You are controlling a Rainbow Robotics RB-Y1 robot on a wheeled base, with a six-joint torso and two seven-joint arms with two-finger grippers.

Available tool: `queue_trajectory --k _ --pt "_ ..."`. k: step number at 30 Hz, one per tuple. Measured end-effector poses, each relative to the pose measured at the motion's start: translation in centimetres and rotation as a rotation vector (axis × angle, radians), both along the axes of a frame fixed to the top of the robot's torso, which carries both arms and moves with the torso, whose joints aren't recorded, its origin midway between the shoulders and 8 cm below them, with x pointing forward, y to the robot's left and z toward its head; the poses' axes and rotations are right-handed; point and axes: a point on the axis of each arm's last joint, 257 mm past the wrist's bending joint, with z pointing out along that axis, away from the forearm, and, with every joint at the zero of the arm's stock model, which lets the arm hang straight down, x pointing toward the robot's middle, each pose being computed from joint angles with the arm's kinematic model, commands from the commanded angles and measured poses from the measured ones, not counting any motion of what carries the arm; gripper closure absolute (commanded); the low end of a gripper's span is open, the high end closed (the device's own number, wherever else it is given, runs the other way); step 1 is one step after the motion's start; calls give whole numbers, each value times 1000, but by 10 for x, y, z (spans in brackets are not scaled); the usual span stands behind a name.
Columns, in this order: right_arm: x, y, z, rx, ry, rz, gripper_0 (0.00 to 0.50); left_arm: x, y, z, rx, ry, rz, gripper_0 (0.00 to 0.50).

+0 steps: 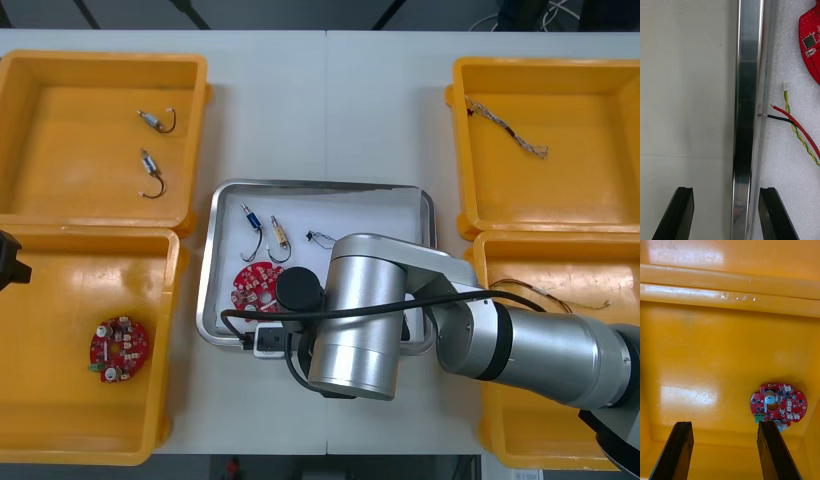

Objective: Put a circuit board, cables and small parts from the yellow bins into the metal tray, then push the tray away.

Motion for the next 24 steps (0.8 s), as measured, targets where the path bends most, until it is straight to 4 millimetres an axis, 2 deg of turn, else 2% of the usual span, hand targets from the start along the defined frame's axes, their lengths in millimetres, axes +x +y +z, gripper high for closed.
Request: queue_trajectory --k 13,15,18,19,21,22,23,24 --pt "6 4 -2 10 -44 -6 0 0 0 0 0 0 0 0" --pt "6 3 -4 4 -50 -3 24 0 0 0 0 0 0 0" --pt "4 3 -6 -2 -49 3 169 0 0 0 0 0 0 0" --pt "4 2 -6 -3 -49 4 301 0 0 0 0 0 0 0" --pt "4 2 -6 -4 -50 5 380 0 0 0 0 0 0 0" --pt "4 2 -6 -4 -50 5 436 0 0 0 0 0 0 0" --pt "4 2 -6 -4 -51 4 466 0 0 0 0 0 0 0" --pt "4 2 -6 -4 -53 4 477 0 0 0 0 0 0 0"
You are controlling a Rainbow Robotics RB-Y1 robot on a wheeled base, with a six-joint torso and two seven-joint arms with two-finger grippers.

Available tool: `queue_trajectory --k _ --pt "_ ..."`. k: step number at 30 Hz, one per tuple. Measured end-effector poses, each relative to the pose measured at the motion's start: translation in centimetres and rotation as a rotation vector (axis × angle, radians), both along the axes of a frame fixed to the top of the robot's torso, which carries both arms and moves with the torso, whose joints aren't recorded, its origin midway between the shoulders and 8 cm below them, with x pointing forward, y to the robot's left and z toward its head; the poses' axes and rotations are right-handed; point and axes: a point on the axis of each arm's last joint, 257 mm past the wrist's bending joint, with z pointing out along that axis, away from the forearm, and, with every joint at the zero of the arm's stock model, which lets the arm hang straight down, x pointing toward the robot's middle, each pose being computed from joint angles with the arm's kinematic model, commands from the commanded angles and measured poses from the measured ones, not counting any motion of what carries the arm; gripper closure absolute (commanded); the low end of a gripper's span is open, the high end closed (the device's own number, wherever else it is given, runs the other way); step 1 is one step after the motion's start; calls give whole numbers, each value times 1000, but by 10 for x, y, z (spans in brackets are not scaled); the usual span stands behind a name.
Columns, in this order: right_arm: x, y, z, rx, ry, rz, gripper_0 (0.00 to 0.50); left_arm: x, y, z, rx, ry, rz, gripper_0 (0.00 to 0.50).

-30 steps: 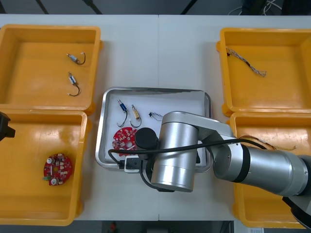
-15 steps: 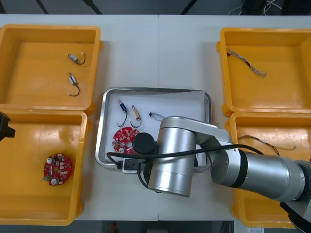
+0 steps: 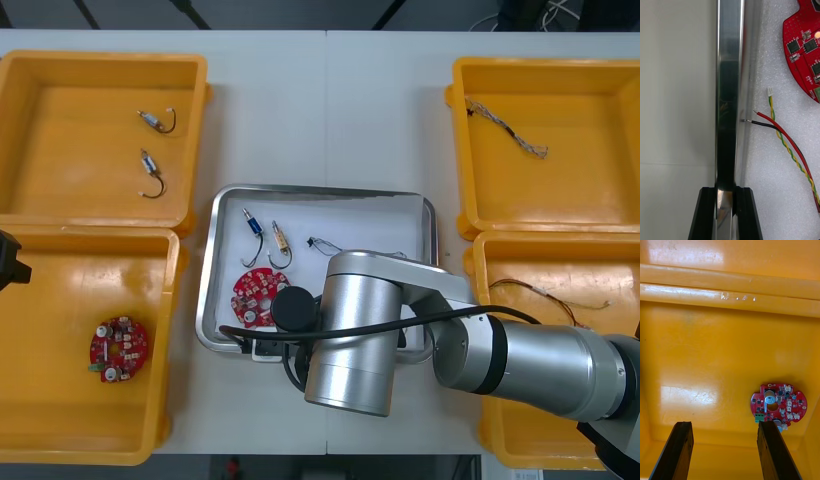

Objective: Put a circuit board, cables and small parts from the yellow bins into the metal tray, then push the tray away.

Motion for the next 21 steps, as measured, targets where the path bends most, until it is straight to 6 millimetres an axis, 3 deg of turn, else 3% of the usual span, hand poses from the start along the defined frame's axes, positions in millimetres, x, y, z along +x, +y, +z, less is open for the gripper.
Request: queue_trajectory --k 2,13,21 --pt "1 0 1 0 -6 -1 500 0 0 0 0 0 0 0" --pt "7 -1 4 -3 -28 -3 500 0 0 0 0 0 0 0" --pt "39 -8 29 -25 -112 3 500 0 0 0 0 0 0 0"
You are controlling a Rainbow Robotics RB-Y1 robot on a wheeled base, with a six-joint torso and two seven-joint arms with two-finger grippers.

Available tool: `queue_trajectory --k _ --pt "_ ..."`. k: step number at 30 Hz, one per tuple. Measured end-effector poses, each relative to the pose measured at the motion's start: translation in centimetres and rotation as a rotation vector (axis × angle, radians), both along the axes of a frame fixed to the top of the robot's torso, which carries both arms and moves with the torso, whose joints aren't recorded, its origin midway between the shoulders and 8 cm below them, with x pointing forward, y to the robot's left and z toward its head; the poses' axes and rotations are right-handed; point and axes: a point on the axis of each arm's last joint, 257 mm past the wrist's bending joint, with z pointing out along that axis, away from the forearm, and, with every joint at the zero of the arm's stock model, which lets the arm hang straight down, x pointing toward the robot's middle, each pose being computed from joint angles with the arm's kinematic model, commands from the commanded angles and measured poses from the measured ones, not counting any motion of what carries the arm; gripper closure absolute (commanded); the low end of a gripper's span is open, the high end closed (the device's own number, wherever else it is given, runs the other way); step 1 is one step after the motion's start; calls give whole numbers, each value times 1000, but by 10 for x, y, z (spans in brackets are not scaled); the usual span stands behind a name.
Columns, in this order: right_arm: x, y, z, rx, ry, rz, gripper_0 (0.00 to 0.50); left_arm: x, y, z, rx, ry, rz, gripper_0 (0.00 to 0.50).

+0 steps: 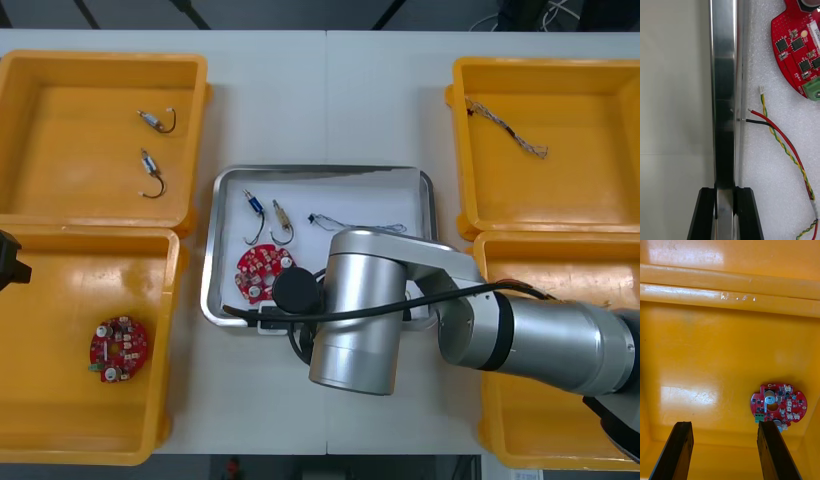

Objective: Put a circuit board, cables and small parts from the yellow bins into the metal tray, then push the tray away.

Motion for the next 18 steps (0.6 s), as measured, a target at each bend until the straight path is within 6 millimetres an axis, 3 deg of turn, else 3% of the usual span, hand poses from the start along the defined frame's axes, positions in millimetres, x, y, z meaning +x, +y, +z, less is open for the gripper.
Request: queue_trajectory --k 11,18 --pt "46 1 47 5 -131 33 500 0 0 0 0 0 0 0" --pt "75 -5 60 -4 -169 3 500 0 0 0 0 0 0 0"
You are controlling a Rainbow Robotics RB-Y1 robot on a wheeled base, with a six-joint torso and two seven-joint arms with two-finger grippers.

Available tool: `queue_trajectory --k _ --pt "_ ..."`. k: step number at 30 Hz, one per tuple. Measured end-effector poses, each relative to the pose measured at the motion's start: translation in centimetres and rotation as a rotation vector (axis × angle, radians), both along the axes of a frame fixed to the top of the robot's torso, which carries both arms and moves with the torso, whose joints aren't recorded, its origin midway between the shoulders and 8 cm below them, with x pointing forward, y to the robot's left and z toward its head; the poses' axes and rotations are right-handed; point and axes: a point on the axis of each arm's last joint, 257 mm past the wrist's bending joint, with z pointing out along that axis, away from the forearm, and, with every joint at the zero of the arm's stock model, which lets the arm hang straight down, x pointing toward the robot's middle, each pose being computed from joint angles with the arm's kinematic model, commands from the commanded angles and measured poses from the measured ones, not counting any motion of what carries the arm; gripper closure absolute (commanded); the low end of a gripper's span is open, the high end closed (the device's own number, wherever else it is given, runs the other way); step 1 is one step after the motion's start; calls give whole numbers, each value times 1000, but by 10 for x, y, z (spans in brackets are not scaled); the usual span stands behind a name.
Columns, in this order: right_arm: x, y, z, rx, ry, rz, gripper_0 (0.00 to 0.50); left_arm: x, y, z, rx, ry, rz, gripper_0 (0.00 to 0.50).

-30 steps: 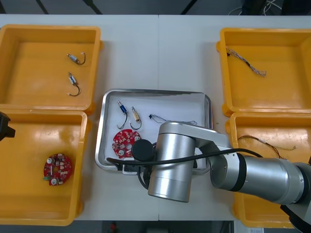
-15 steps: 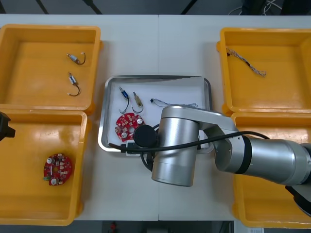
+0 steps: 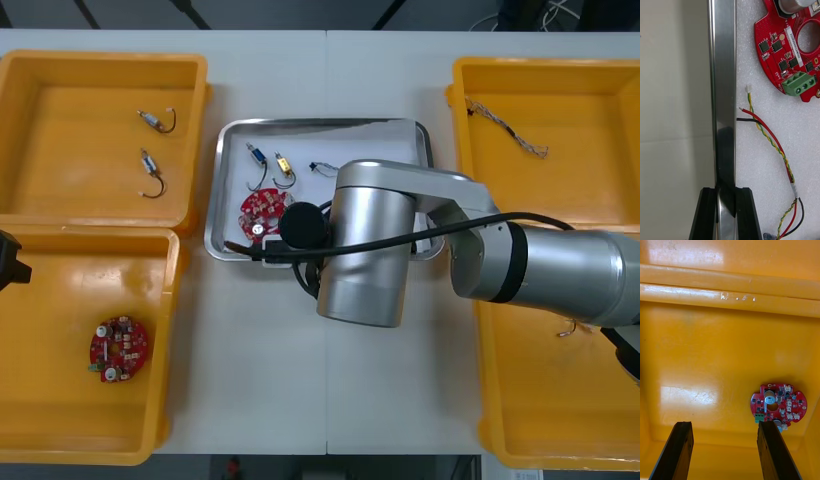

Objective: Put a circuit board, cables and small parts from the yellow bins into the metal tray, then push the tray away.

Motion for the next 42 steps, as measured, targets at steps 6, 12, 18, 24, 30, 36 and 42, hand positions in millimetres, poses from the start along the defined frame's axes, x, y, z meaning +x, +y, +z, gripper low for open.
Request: queue_trajectory --k 6,12,18,24,30,36,42 --pt "27 -7 10 -7 -34 -38 500 0 0 0 0 0 0 0" --pt "50 -12 20 -14 -67 -57 500 0 0 0 0 0 0 0" --pt "75 -14 31 -2 -100 -71 500 0 0 0 0 0 0 0" --pt "104 -7 34 38 -120 -27 500 0 0 0 0 0 -1 0" --pt "127 -4 42 73 -158 -8 500 0 0 0 0 -1 -1 0" --pt "144 -1 50 86 -192 28 500 0 0 0 0 -1 -1 0" --pt "157 -1 54 96 -217 54 500 0 0 0 0 -1 -1 0"
